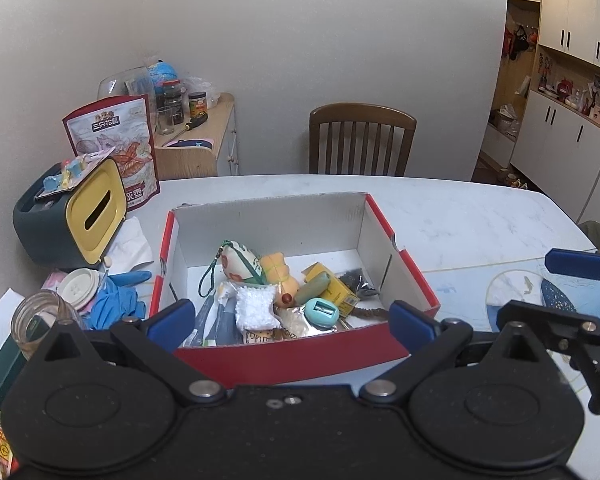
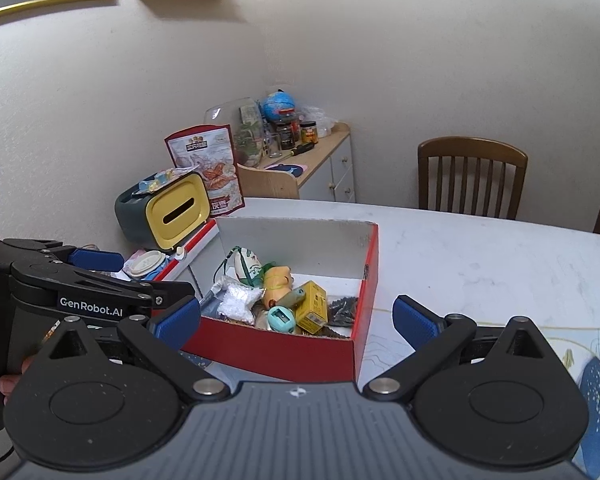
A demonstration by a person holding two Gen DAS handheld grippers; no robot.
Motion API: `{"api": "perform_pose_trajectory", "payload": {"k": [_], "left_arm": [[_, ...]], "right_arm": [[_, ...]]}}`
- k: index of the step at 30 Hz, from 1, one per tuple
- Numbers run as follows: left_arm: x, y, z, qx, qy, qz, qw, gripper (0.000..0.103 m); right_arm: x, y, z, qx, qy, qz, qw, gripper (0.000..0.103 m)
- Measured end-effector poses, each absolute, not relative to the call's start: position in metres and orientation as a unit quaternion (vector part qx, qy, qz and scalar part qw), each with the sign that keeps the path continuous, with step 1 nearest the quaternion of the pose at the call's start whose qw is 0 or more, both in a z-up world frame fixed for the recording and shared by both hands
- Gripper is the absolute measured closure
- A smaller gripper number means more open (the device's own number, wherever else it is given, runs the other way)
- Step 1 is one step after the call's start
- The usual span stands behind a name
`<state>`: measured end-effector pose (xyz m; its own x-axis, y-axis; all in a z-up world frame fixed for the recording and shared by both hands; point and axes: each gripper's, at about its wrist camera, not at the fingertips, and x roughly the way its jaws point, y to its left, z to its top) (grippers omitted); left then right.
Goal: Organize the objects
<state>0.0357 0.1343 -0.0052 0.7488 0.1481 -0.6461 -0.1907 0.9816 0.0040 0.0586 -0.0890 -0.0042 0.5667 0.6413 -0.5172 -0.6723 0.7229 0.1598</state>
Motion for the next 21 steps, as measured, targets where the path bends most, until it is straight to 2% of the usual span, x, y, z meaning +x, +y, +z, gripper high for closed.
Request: {"api": "perform_pose_trajectory", "payload": {"k": [21], "left_arm": [[0.042,0.128,-0.018,-0.032,0.36,0.105,0.926,0.0]], "right_arm": [[0.06,-0.116,-0.011,-0.015,0.287,0.351,0.891,0.0]]}}
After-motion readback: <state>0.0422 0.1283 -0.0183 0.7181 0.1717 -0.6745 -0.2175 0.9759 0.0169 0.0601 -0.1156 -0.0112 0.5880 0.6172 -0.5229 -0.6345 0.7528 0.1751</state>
